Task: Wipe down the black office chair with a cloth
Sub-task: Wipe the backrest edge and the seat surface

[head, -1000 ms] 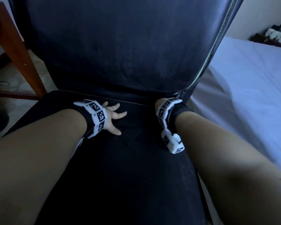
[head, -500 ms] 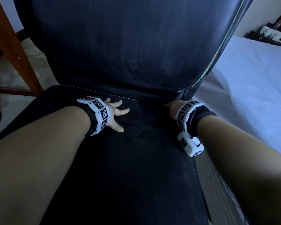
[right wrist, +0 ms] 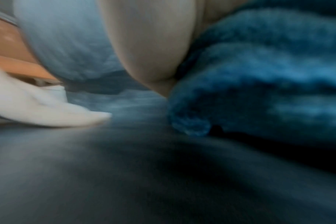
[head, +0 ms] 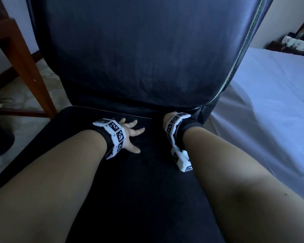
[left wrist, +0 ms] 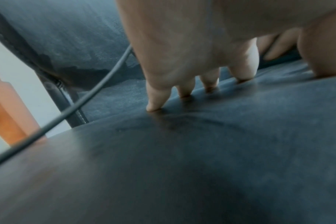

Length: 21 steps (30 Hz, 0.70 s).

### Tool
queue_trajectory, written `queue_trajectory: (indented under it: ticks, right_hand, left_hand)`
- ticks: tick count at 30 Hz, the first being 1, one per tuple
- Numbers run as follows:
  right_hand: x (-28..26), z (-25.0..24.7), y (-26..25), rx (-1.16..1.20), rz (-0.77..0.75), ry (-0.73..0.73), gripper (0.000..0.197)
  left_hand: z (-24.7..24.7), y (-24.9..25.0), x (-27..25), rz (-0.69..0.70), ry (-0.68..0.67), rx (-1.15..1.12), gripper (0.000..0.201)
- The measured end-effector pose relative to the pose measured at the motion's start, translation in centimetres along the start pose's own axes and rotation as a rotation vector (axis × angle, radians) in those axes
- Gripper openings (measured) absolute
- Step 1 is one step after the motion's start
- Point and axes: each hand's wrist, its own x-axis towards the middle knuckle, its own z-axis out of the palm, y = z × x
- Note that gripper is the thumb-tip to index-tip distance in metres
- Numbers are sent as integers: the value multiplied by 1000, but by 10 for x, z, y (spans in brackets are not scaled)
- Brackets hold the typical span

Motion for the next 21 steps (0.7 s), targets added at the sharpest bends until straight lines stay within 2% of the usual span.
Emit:
queue_trajectory:
  ticks: [4, 6, 9, 12, 15, 19, 21]
  right_hand:
    - [14, -5, -31, -66, -122, -12, 52]
    - [17, 0, -21, -7, -139, 26, 52]
    - [7, 13, 16, 217, -58, 88, 38]
    - [-4, 30, 51, 281, 28, 90, 36]
    - [-13, 35, 57, 276, 50, 84, 41]
    - [-27, 29, 53, 240, 126, 3, 61]
    - [-28, 30, 50, 246, 123, 59, 54]
  left_hand:
    - [7, -4, 7, 47, 22, -47, 85]
    - [6, -5, 8, 52, 15, -38, 85]
    - [6, -6, 13, 48, 17, -62, 85]
    - [5, -6, 13, 55, 18, -56, 86]
    - [4, -3, 12, 50, 15, -34, 85]
    - [4, -4, 7, 65, 30, -53, 86]
    - [3, -11, 4, 67, 41, -82, 87]
